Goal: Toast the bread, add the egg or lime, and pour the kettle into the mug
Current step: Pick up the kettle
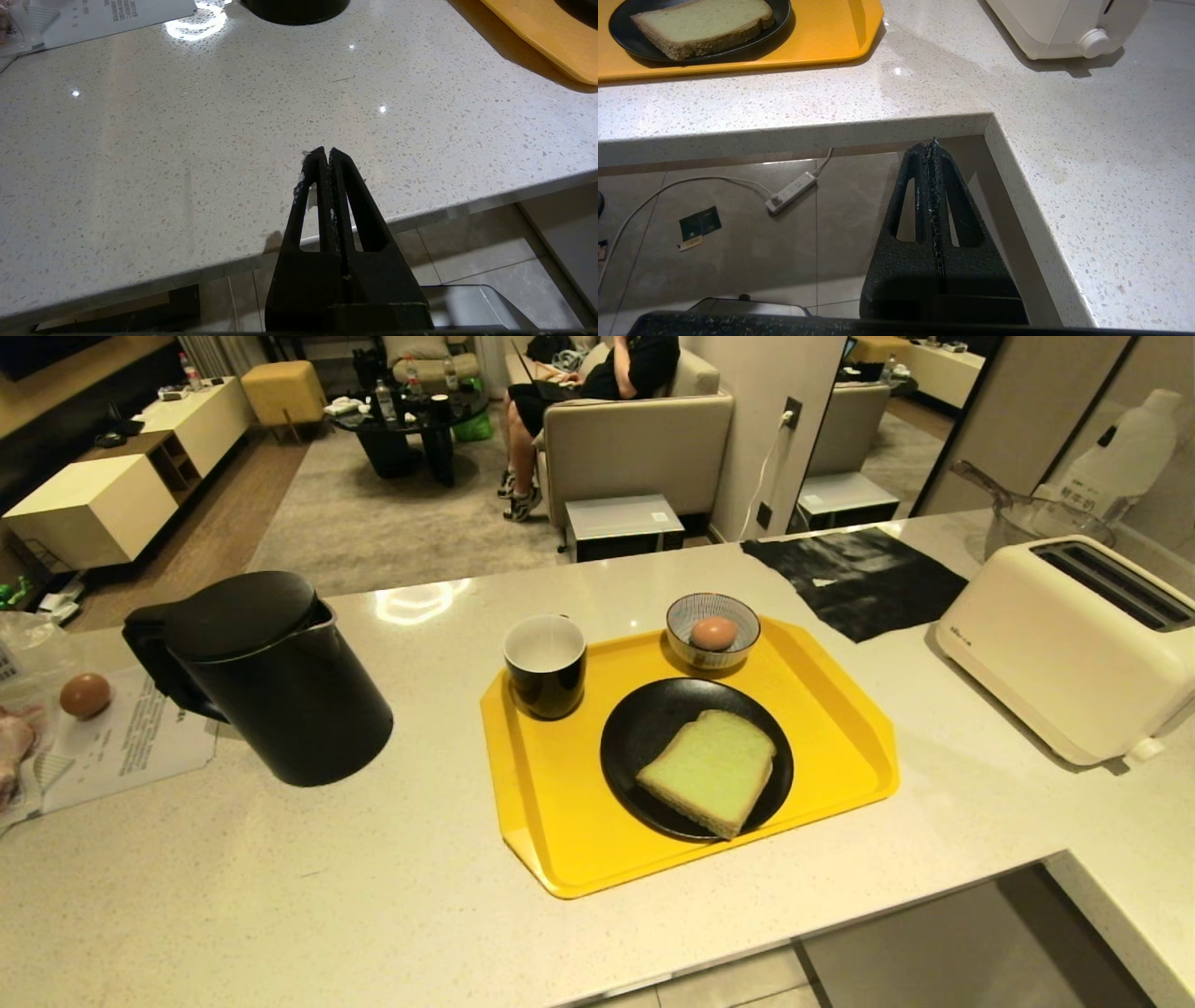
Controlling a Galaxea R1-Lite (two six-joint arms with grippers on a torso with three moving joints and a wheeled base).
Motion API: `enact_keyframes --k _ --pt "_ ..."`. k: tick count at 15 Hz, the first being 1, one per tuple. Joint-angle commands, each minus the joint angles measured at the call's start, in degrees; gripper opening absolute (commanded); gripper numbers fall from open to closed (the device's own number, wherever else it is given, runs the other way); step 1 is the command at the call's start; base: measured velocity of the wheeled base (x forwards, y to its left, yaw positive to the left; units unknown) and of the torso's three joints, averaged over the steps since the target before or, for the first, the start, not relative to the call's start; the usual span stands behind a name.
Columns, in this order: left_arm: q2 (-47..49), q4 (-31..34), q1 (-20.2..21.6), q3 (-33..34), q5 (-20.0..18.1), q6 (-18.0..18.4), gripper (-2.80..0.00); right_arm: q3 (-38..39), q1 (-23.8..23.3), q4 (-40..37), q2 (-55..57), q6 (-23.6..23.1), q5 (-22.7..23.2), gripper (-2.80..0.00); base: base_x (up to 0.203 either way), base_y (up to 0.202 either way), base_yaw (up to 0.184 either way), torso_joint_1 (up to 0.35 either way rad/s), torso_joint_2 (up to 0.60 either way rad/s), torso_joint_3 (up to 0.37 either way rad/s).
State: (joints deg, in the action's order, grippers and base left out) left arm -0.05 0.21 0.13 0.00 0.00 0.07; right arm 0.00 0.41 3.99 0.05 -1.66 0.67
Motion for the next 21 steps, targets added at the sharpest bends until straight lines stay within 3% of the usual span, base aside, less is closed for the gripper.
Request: enact_keyframes --k 1,11,14,18,21 --pt "0.05 -0.03 0.04 0.0 0.0 0.01 -2.8 1.49 0.02 0.06 0.13 0.08 0.03 -2.8 0.0 0.0 0.0 0.0 0.0 0.0" --pt "-0.04 0.02 0.02 -1.33 0.43 1.04 -2.8 1.49 0.02 0.06 0.13 0.08 -0.06 -2.8 0.0 0.0 0.0 0.0 0.0 0.0" --pt "-0.04 2.24 -0.01 -10.17 2.61 1.89 -2.8 1.49 0.02 0.06 0.13 0.08 -0.06 -2.8 0.0 0.0 0.0 0.0 0.0 0.0" --pt "0.28 9.85 0.05 -24.7 4.21 3.41 -2.8 1.49 0.02 0.06 0.13 0.08 0.02 -2.8 0.0 0.0 0.0 0.0 0.0 0.0" --pt "5.41 14.1 -0.02 -37.06 5.91 3.65 -2.8 1.49 0.02 0.06 0.13 0.08 -0.06 -2.8 0.0 0.0 0.0 0.0 0.0 0.0"
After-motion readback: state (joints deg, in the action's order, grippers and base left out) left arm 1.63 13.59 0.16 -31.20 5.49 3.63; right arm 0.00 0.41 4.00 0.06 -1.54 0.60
